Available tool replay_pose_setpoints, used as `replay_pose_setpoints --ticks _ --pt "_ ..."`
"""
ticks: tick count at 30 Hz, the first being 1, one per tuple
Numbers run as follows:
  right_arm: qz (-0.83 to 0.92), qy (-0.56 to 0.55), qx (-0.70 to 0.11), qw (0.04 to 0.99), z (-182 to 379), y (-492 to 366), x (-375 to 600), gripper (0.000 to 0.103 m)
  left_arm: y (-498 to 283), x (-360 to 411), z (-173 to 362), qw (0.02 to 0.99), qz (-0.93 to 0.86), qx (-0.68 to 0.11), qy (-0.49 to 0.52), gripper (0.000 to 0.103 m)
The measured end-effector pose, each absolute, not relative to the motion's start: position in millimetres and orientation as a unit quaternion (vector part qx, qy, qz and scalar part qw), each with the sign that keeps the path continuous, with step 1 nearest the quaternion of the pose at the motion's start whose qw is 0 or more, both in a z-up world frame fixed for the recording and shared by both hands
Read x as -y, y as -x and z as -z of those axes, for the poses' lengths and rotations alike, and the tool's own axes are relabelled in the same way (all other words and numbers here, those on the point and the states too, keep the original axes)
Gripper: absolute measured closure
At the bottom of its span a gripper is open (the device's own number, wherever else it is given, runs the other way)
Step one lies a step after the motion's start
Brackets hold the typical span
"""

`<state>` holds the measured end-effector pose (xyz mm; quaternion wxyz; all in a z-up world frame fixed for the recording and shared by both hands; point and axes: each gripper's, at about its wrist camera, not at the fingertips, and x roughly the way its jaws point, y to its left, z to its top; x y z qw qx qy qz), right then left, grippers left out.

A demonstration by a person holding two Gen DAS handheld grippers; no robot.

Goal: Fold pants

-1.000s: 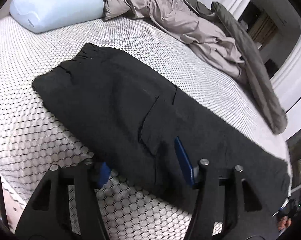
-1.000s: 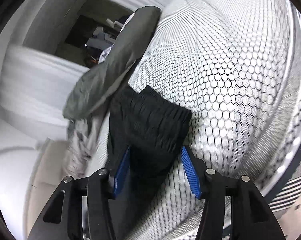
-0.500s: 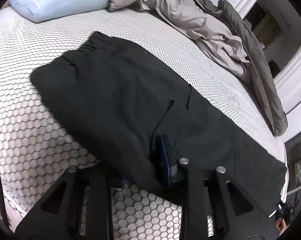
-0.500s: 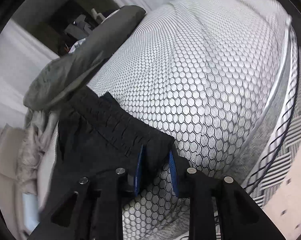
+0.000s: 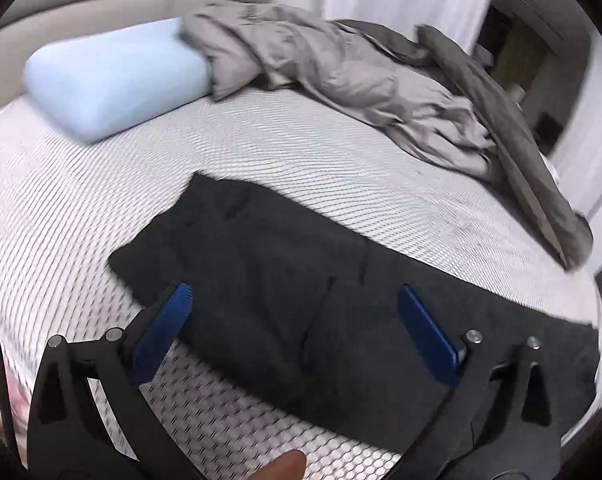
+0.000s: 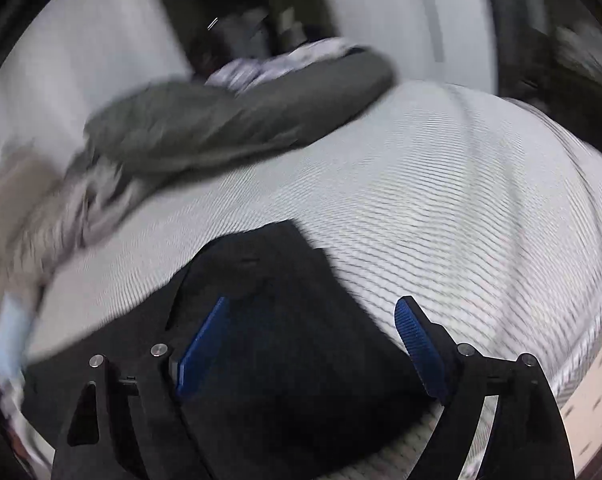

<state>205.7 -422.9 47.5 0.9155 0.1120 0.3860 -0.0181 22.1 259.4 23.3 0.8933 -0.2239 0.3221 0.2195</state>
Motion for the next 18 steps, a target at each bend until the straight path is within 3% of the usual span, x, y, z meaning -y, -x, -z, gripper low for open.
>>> replay_pose_setpoints --ticks 8,9,11,12,13,15,18 --pt "0.037 -0.031 -0.439 0.897 -13 -295 386 0.017 -51 -255 -6 0.894 -0.195 -0.351 0.2 0.001" --pt "0.039 -0.027 -0.447 0.893 -9 -298 386 0.02 -51 -258 -2 0.891 -0.199 -0.357 0.195 0.001" --pt "0.035 -0.01 -0.457 0.889 -2 -304 381 0.038 -46 -265 2 0.89 -0.205 -0.358 0.195 0.001" --pt "0.031 -0.001 -0.458 0.888 0 -305 379 0.054 -42 -270 4 0.888 -0.21 -0.356 0.201 0.001" --pt "0.026 -0.001 -0.452 0.892 1 -305 378 0.061 -38 -275 5 0.887 -0.212 -0.354 0.206 0.001" --pt "0.018 -0.008 -0.432 0.902 -5 -301 381 0.069 -28 -287 8 0.884 -0.222 -0.348 0.217 0.001" --pt "0.047 -0.029 -0.397 0.916 -15 -302 388 0.069 -21 -302 12 0.879 -0.236 -0.344 0.232 0.001"
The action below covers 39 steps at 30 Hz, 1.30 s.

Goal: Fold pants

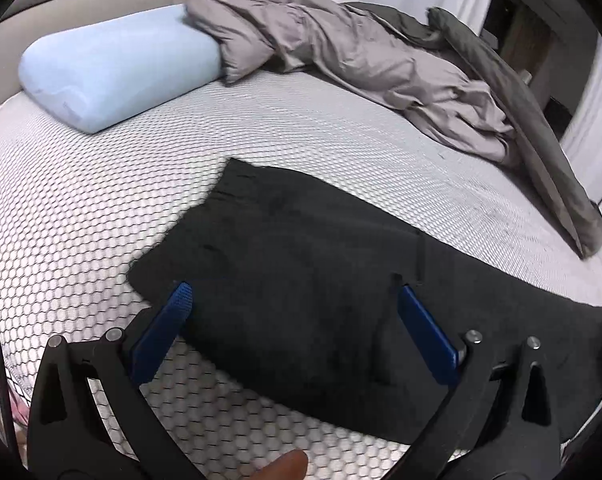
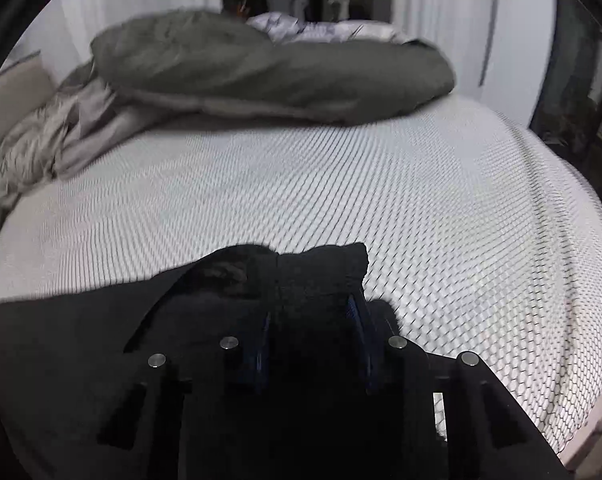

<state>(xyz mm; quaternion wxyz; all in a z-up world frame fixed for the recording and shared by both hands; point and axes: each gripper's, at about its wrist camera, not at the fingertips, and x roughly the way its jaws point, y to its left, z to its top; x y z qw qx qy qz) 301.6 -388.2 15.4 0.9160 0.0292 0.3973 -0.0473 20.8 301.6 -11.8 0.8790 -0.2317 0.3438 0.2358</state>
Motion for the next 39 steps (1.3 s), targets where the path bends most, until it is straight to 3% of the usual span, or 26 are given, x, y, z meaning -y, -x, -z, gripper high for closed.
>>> replay_pose_setpoints --ticks 2,4,10,17,25,26,28,29,34,39 --pt "0.076 -0.035 -0.39 0.917 -12 -305 391 0.067 -17 -310 15 0.875 -0.243 -0.343 0.241 0.001" --pt "0.096 -0.018 -0.422 0.901 6 -315 389 0.045 -15 -317 18 0.871 -0.252 -0.344 0.244 0.001" --pt "0.087 -0.006 -0.415 0.905 2 -294 382 0.022 -8 -343 36 0.848 -0.269 -0.358 0.282 0.001" --pt "0.059 -0.066 -0.378 0.922 -21 -237 382 0.02 27 -344 34 0.84 -0.234 -0.313 0.377 0.021" --pt "0.012 -0.128 -0.34 0.932 -51 -187 379 0.019 2 -314 64 0.822 -0.121 -0.366 0.418 0.027" --pt "0.006 -0.129 -0.335 0.933 -53 -184 376 0.019 -6 -317 67 0.822 -0.124 -0.365 0.42 0.034" --pt "0.003 -0.126 -0.331 0.935 -55 -176 374 0.019 -13 -318 67 0.82 -0.138 -0.352 0.429 0.067" --pt "0.005 -0.122 -0.331 0.935 -55 -174 373 0.019 -16 -317 67 0.819 -0.146 -0.353 0.427 0.095" --pt "0.008 -0.138 -0.329 0.934 -52 -167 382 0.019 -7 -318 35 0.856 -0.188 -0.289 0.385 0.099" --pt "0.048 -0.174 -0.33 0.927 -41 -154 419 0.019 -17 -319 61 0.834 -0.231 -0.357 0.352 0.099"
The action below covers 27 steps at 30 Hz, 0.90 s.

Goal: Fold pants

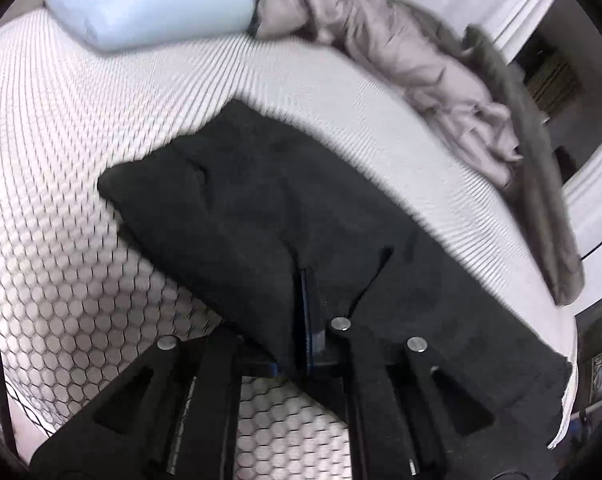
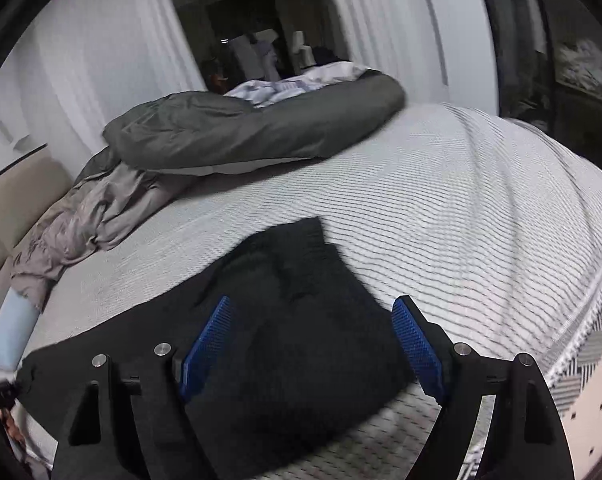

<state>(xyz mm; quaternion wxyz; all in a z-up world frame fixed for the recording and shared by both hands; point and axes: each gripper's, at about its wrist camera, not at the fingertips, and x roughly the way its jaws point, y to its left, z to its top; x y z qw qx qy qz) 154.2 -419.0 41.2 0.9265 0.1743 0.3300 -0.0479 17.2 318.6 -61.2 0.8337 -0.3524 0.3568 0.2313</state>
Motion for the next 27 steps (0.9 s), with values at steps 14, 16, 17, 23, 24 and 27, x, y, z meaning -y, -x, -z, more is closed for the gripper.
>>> replay_pose_setpoints --ticks 14,16,17,23,24,27 --pt "-0.042 -0.415 -0.375 0.828 27 -172 480 0.083 -6 -327 70 0.83 -0.215 -0.358 0.37 0.098" --pt "-0.037 -0.406 -0.338 0.849 5 -163 481 0.088 -7 -324 71 0.832 -0.2 -0.36 0.373 0.096" --pt "-0.019 -0.381 -0.327 0.865 -4 -158 482 0.089 -6 -322 72 0.832 -0.196 -0.363 0.371 0.092" --pt "0.049 -0.358 -0.413 0.836 36 -165 496 0.079 -2 -313 71 0.84 -0.179 -0.379 0.345 0.081" --pt "0.057 -0.356 -0.397 0.844 27 -160 498 0.071 1 -314 70 0.838 -0.177 -0.376 0.353 0.081" --pt "0.093 -0.311 -0.319 0.89 -12 -145 498 0.05 8 -317 70 0.833 -0.171 -0.37 0.375 0.074"
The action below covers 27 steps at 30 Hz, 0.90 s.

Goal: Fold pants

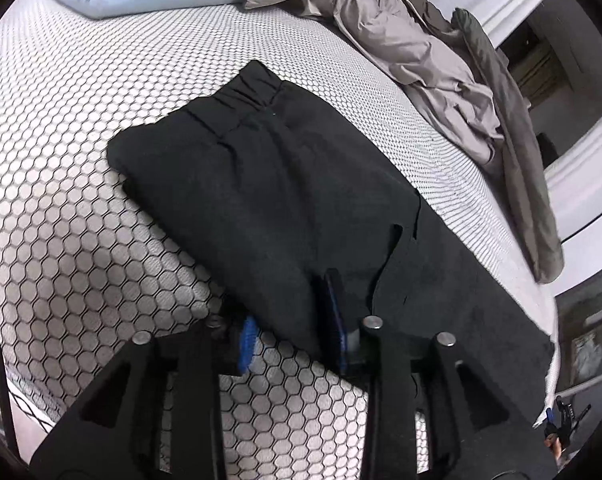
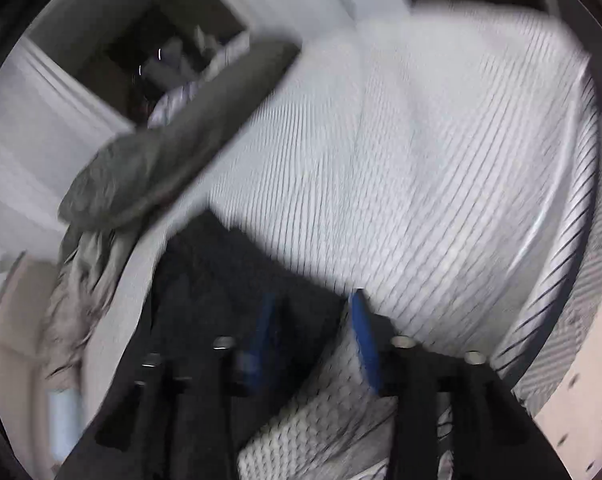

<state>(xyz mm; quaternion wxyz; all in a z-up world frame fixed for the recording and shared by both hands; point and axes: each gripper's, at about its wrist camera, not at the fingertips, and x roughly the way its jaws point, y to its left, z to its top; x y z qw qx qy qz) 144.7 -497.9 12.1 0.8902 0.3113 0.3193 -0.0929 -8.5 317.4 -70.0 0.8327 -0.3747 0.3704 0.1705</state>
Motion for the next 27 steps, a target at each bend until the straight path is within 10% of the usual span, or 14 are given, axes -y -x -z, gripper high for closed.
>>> replay_pose_setpoints --ticks 6,15,21,27 --pt "-0.006 -0.266 -0.365 0.892 -29 -222 473 0.022 8 -322 73 0.828 -0.174 -0.376 0.377 0.074" --pt "-0.089 -0.182 -0.524 0.827 52 -342 446 0.017 -11 -301 69 0.84 -0.186 -0.394 0.323 0.058" --pt "-0.13 -0.122 -0.467 0.866 15 -343 413 0.08 -20 -298 66 0.842 -0.192 -0.395 0.313 0.058" --pt "0.044 -0.027 -0.462 0.886 26 -354 416 0.065 -16 -302 68 0.844 -0.184 -0.394 0.313 0.057"
